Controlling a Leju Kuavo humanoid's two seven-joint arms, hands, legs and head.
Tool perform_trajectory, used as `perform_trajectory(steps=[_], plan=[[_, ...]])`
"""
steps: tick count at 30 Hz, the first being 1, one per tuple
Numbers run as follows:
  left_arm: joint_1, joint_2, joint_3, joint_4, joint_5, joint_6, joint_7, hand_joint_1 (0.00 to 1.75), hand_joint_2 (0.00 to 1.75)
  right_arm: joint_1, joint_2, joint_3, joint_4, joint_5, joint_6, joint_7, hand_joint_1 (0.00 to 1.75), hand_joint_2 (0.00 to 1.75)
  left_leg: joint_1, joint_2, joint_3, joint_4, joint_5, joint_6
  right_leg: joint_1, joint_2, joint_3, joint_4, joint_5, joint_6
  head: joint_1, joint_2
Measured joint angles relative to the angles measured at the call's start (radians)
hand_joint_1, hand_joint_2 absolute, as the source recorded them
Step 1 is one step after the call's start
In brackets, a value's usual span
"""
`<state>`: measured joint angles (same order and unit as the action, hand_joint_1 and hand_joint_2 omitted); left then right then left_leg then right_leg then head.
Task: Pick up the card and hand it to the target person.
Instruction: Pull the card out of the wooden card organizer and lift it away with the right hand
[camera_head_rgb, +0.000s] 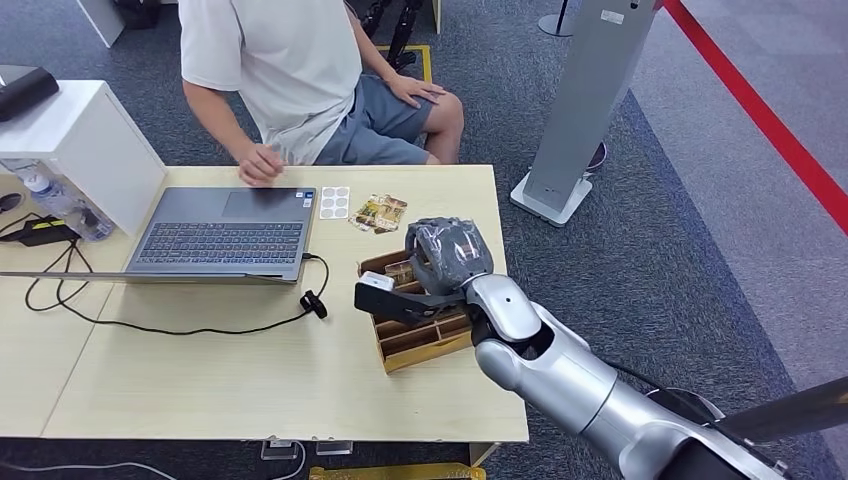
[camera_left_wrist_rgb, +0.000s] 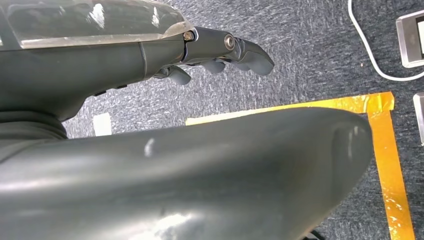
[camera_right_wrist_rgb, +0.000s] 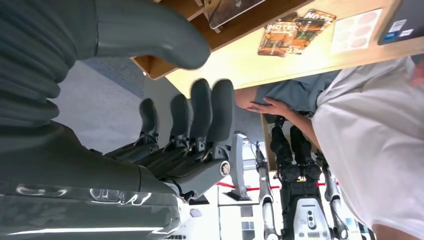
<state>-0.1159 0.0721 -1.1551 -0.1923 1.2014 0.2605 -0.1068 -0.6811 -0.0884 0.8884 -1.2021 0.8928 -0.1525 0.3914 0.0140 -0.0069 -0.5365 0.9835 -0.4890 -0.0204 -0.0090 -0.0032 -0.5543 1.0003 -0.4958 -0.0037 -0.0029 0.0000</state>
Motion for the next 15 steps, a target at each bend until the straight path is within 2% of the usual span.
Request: perform_trajectory(steps=[5,15], plan=[[0.000,0.000,0.000,0.000,0.003,0.000,0.000,0.00,0.00,-0.017,0.033,0.029,0.095,0.015,-0.014,0.006,0.62,1.75,0.000,0.000,0.000,0.000,0.000,0.000,0.000,0.000,0.000,0.000,0.000,0.000,-0.001,0.000],[0.001,0.001,0.000,0.000,0.003,-0.001,0.000,0.00,0.00,-0.036,0.058,0.057,0.206,0.008,-0.040,0.006,0.64,1.75,0.000,0.000,0.000,0.000,0.000,0.000,0.000,0.000,0.000,0.000,0.000,0.000,0.000,0.000]])
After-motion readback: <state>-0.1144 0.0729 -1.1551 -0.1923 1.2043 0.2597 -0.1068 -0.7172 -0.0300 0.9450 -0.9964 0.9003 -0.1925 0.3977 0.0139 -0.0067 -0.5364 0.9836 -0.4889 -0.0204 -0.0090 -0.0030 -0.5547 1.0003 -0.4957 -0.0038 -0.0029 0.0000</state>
